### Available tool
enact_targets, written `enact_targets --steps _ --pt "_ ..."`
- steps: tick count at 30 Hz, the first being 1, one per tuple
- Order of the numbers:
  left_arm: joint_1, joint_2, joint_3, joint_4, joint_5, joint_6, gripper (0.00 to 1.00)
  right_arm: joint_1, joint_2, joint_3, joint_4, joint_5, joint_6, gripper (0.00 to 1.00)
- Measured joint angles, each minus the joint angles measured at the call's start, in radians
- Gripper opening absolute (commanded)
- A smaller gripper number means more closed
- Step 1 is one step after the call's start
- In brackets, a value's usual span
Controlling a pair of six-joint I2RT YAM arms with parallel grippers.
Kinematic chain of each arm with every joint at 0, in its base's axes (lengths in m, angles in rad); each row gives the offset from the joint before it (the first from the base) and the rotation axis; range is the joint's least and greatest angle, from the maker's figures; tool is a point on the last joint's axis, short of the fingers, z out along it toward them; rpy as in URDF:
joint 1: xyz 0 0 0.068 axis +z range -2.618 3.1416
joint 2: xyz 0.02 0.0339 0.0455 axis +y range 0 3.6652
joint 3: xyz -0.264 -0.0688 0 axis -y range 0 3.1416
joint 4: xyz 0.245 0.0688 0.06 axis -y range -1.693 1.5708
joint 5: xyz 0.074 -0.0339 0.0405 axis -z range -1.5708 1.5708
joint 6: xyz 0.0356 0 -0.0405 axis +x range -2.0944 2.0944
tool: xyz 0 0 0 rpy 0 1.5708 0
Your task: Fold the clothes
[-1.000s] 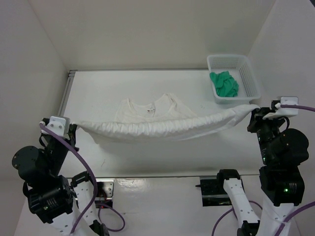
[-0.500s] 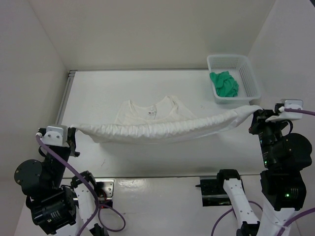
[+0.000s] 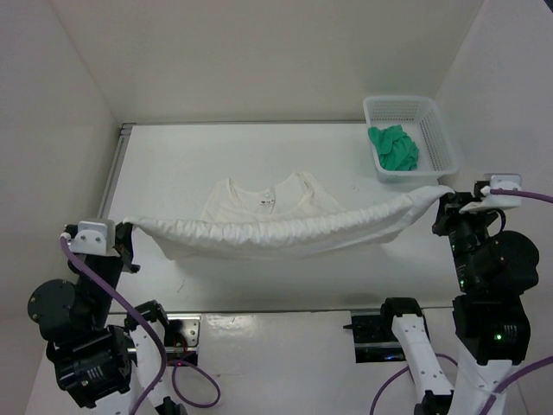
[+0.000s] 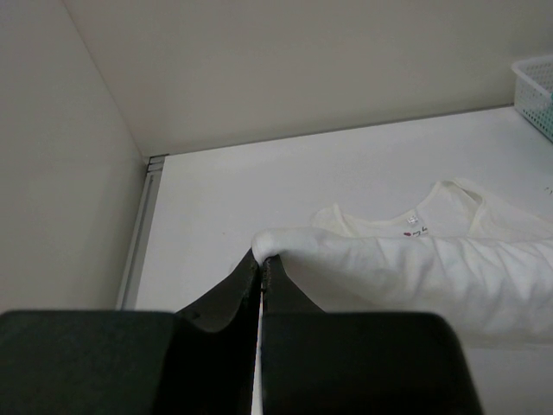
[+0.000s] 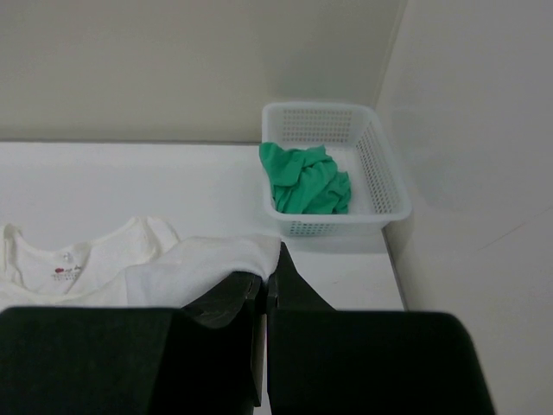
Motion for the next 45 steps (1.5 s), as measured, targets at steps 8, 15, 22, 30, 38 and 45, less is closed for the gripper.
enact_targets --steps 8,15,22,30,38,45 --pt "-0.001 0.187 -0.105 0.092 0.004 0.05 0.0 0.013 0.192 -0.055 0.085 0.002 -0.023 0.0" --pt "-0.003 0.541 -0.056 0.156 0.015 0.089 0.0 0.016 0.491 -0.055 0.187 -0.019 -0.038 0.0" --pt "-0.013 0.882 0.051 0.237 0.051 0.1 0.0 0.053 0.795 0.05 0.256 -0.023 -0.06 0.0" --pt "-0.083 1.157 0.096 0.296 0.054 0.099 0.0 0.086 1.083 0.208 0.307 0.029 -0.094 0.0" --pt "-0.162 1.309 0.177 0.333 0.036 0.099 0.0 0.118 1.288 0.339 0.311 0.092 -0.114 0.0" --pt "-0.178 1.453 0.23 0.354 0.018 0.079 0.0 0.14 1.414 0.427 0.321 0.132 -0.121 0.0"
